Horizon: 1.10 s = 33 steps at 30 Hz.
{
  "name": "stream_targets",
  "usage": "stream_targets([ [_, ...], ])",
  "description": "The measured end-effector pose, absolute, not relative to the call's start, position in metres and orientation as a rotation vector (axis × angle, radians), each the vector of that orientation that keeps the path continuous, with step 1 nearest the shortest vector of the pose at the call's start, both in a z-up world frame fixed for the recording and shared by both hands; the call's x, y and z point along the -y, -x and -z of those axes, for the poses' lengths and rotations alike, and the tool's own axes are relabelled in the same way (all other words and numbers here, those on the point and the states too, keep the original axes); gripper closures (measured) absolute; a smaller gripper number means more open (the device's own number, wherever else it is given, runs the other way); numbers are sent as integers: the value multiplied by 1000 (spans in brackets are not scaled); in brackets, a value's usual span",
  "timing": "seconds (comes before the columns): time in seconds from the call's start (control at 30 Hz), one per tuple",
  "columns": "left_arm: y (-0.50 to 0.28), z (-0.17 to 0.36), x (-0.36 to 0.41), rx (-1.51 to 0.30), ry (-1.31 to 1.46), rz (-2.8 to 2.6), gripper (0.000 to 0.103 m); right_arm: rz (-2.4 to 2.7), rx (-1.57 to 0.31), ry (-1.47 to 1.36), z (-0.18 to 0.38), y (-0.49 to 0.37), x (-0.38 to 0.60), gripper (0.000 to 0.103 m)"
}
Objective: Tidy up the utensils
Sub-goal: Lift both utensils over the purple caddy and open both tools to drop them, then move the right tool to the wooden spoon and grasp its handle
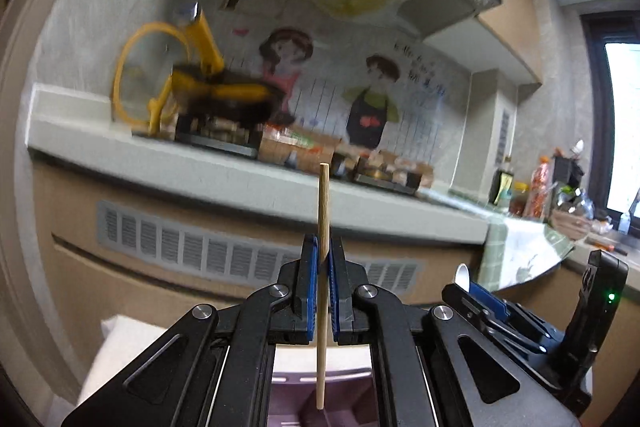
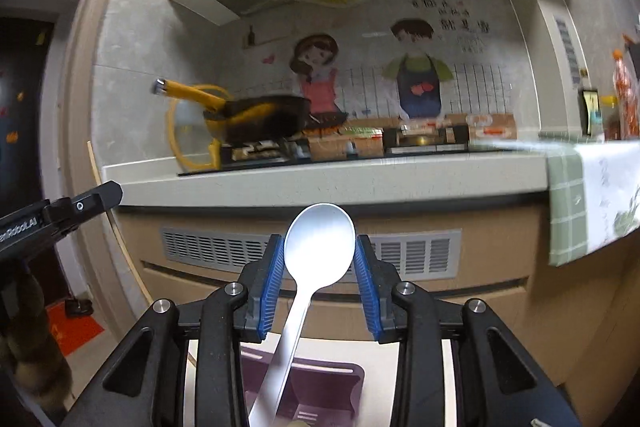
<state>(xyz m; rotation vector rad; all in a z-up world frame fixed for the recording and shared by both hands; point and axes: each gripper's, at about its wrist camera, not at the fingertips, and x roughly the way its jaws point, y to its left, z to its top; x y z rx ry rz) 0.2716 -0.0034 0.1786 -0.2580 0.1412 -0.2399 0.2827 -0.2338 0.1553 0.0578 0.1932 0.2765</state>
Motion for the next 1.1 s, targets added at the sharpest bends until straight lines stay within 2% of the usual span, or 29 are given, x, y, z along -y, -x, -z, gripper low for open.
stream_targets([
  [0.33,-329,-104,4,-293,311,266,98,-203,-295,8,-80,-338,219,71],
  [0.5,-335,-84,10,-400,332,338,92,-223,-351,32,-62,-336,220,66],
  [0.57,-329,-83,7,-408,331,340,79,-265,-372,21,-62,-332,226,66],
  [0.6,-323,-83,4,-408,329,331,77,-253,-378,22,-64,-327,229,66],
  [0.87,-266,-59,-46,-493,348,127,75,-189,-366,2,-81,-268,267,63],
  [1.1,-200,-9,-72,-602,313,-41,75,-259,-517,146,-56,-229,248,63],
])
